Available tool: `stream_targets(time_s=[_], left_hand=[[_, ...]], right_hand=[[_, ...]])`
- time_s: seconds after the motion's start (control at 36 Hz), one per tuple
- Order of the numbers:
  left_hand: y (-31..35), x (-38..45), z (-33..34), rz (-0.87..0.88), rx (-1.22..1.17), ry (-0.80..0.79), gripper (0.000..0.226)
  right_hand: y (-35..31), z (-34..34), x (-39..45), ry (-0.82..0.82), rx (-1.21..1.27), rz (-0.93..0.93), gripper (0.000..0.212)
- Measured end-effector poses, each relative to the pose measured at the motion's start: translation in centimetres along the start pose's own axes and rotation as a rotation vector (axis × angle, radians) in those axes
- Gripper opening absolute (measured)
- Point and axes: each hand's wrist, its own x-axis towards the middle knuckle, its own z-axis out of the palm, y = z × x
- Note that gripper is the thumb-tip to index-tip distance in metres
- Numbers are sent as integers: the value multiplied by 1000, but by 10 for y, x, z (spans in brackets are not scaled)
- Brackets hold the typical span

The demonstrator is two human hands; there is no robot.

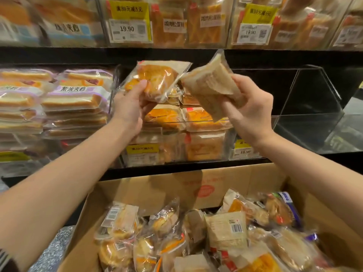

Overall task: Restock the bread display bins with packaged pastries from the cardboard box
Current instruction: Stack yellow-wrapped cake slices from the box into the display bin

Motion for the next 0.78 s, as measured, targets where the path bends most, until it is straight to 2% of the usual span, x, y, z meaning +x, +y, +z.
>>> stream_targets(time_s=[0.08,0.14,0.17,0.25,0.28,0.33,0.42,0.53,0.56,0.58,0.64,0.69,0.78], left_hand=[[4,5,-2,61,86,170,76],[8,4,-1,52,181,198,97],[7,4,-1,25,252,188,100],[2,-4,3,-5,611,123,90],[2,-5,5,23,730,100,85],[7,-8,7,118,1000,82,71],[15,-18,9,227,1380,39,49],[7,-30,2,662,1640,-53,44],[3,-27,0,708,1675,-112,46],[-1,-27,0,695,1703,-188,49],[-8,-26,1,505,1737,-320,55],[-15,-27,2,325,1768,-371,58],[-17,-27,3,394,1899,-344,58]], right_hand=[[2,8,6,63,11,69,35],[2,12,11,101,22,59,34],[3,14,12,111,11,35,34],[10,17,16,92,-119,-70,32],[14,17,17,50,-210,-130,30],[21,19,15,-135,-428,-232,26],[23,24,8,-405,-564,-90,23],[21,26,11,-467,-591,19,28],[19,27,13,-479,-599,42,30],[17,28,15,-489,-604,66,37],[13,29,14,-496,-622,103,53],[6,30,10,-461,-619,104,54],[4,35,1,-471,-565,140,58]])
